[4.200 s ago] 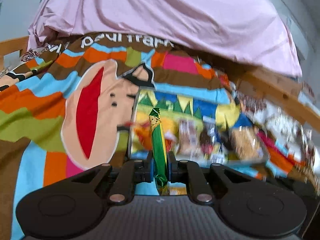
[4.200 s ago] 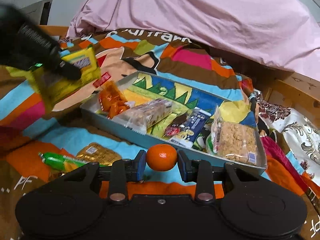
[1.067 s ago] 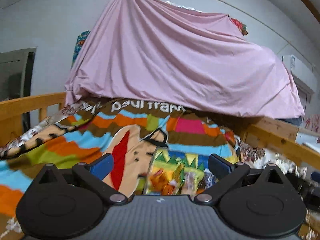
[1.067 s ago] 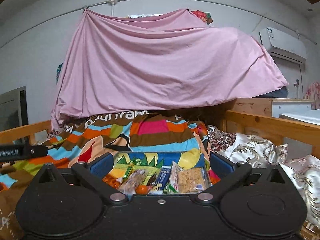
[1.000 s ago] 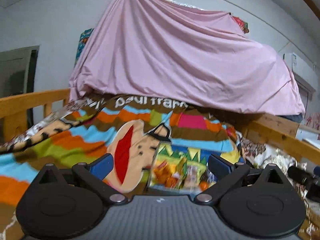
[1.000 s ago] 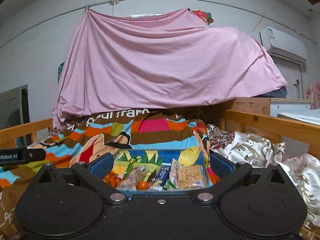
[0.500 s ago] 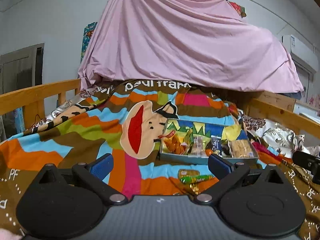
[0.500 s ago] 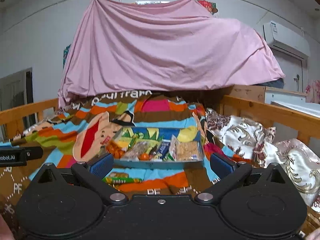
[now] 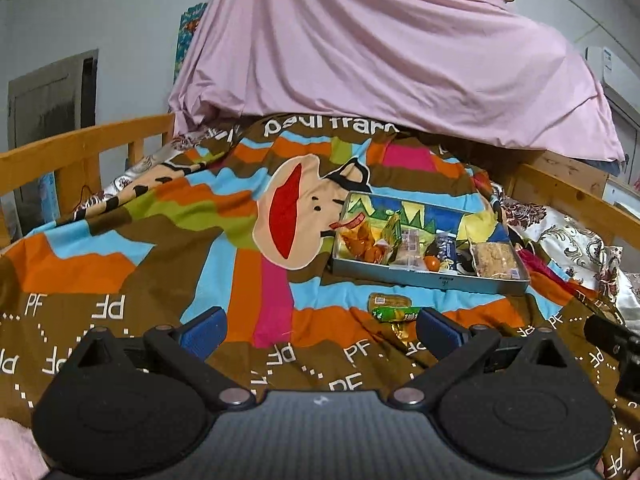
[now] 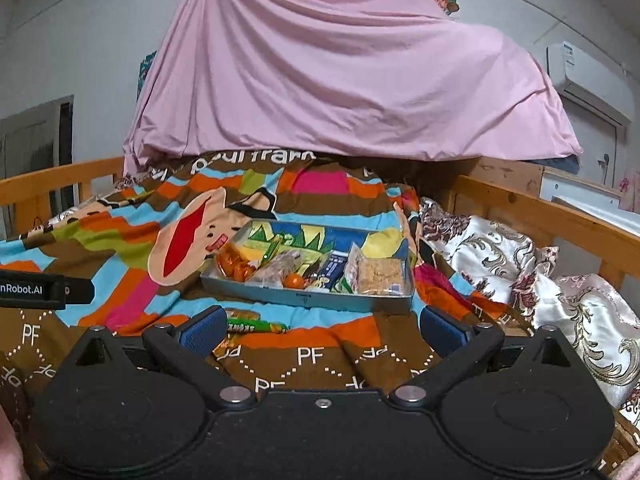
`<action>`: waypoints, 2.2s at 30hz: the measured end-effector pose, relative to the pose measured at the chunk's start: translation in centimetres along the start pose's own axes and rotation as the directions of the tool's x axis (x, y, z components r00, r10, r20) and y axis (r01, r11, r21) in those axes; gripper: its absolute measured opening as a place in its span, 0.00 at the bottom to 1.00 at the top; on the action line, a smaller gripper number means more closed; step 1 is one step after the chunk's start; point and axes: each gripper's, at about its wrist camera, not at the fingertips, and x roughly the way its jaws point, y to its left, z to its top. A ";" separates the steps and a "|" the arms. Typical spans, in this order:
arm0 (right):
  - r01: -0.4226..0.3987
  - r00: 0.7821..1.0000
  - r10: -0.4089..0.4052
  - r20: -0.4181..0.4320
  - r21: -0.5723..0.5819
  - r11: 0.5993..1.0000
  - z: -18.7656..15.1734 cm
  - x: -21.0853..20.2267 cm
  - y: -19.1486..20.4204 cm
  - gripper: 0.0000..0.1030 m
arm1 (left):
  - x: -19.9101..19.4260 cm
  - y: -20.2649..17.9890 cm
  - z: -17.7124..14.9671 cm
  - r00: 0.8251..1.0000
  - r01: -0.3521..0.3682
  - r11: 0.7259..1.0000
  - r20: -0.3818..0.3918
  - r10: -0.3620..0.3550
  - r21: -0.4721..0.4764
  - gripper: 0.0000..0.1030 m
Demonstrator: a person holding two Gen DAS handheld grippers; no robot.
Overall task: Organize snacks
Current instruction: 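Withdraw both grippers from the tray back over the remaining snacks, then grasp the green sausage stick with the right gripper while the left gripper grasps the gold pouch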
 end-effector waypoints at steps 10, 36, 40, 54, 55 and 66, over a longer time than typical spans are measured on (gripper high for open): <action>-0.037 0.989 0.039 -0.143 0.012 0.999 0.2 3.6 0.1 0.99 | 3.8 0.9 0.2 0.976 0.081 0.995 -0.198 -0.090 -0.052 1.00; -0.004 0.748 0.234 -0.620 0.349 0.937 3.7 26.6 2.3 0.99 | 17.3 0.2 1.7 0.837 0.315 0.947 -0.453 -0.308 -0.061 1.00; 0.037 0.696 0.264 -0.668 0.400 0.916 2.9 29.3 3.6 0.99 | 18.5 0.8 1.5 0.831 0.271 0.959 -0.483 -0.276 -0.081 1.00; 0.029 0.647 0.151 -0.748 0.222 0.975 1.2 32.5 6.1 0.99 | 19.0 -0.3 1.1 0.829 0.302 0.953 -0.489 -0.271 -0.015 1.00; 0.023 0.645 0.150 -0.749 0.216 0.976 1.3 32.5 6.2 0.98 | 19.0 -0.3 1.2 0.829 0.304 0.953 -0.489 -0.272 -0.014 1.00; -0.142 0.629 0.291 -0.721 0.261 0.955 1.4 29.8 1.7 0.74 | 18.9 0.1 1.3 0.815 0.327 0.944 -0.494 -0.303 -0.040 1.00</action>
